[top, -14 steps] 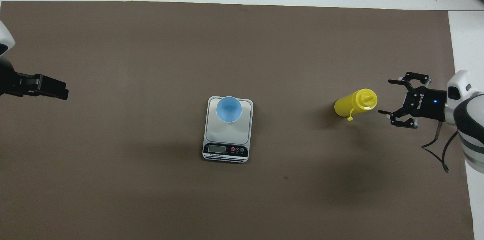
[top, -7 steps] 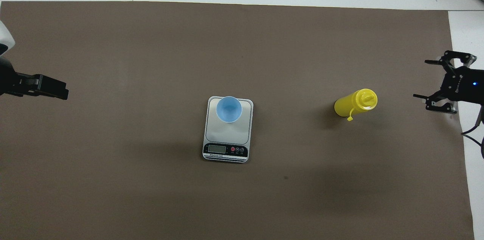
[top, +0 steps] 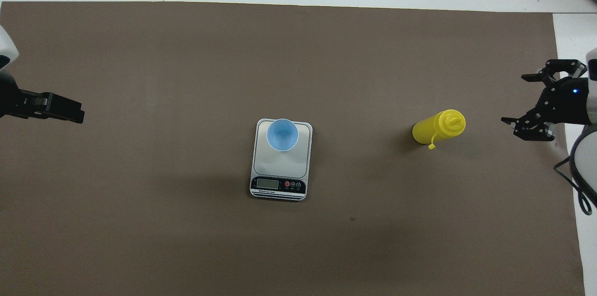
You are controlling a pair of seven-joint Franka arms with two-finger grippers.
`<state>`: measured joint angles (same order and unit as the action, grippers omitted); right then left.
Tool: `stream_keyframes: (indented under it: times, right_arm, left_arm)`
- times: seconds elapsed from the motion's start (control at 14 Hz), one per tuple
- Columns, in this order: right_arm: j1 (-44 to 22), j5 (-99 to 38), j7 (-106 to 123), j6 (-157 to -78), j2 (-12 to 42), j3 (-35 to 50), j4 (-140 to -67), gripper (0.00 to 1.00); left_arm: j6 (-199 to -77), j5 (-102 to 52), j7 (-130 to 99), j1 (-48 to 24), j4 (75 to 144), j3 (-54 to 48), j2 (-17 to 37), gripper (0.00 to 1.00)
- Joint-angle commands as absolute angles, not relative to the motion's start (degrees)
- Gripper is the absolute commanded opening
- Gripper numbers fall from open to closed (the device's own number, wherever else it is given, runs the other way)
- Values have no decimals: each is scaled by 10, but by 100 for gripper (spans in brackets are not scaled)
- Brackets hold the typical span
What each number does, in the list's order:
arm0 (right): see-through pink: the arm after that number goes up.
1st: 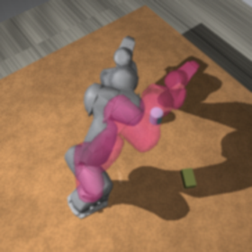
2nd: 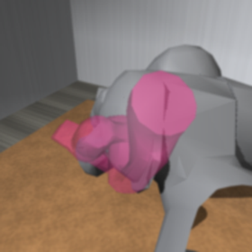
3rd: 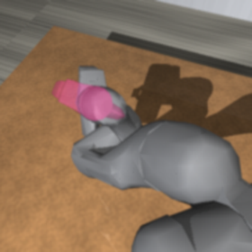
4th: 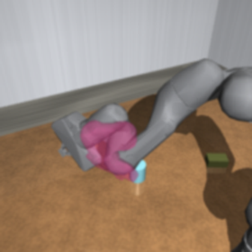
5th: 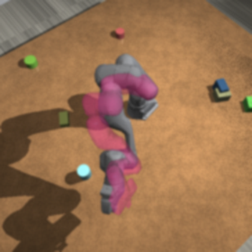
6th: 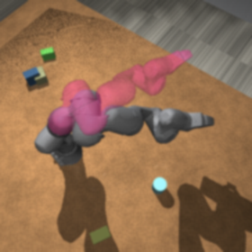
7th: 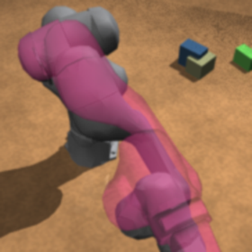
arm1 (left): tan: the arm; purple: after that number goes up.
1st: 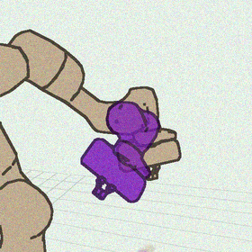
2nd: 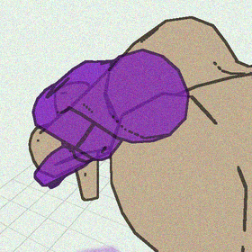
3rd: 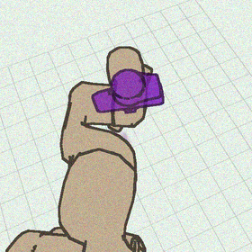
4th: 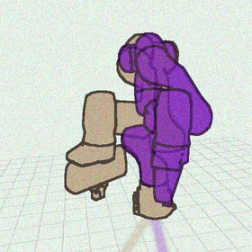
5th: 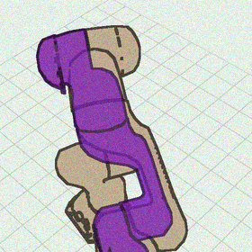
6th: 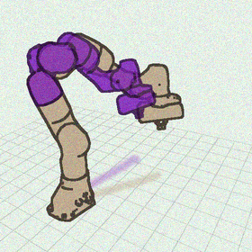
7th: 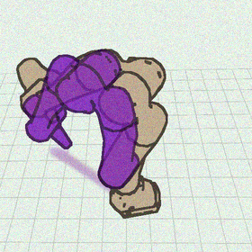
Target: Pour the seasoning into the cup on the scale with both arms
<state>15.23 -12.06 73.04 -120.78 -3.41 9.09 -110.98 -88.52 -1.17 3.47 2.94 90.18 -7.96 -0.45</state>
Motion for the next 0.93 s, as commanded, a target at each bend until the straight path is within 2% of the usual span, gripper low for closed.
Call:
stream_keyframes:
  times: [0.0,0.28,0.71,0.85]
  right_arm:
    - [112,-72,555,-1176,-30,93,-1073,100]
    - [48,-26,292,-1131,-23,94,-1021,100]
    - [28,25,-27,-984,30,94,-883,100]
    - [25,23,-99,-955,30,94,-882,100]
  left_arm:
    - [-896,-1,47,33,918,-82,-17,100]
    - [-894,17,67,33,918,-83,-16,100]
    - [-900,11,63,30,918,-83,-16,100]
    - [-900,11,62,30,918,-83,-16,100]
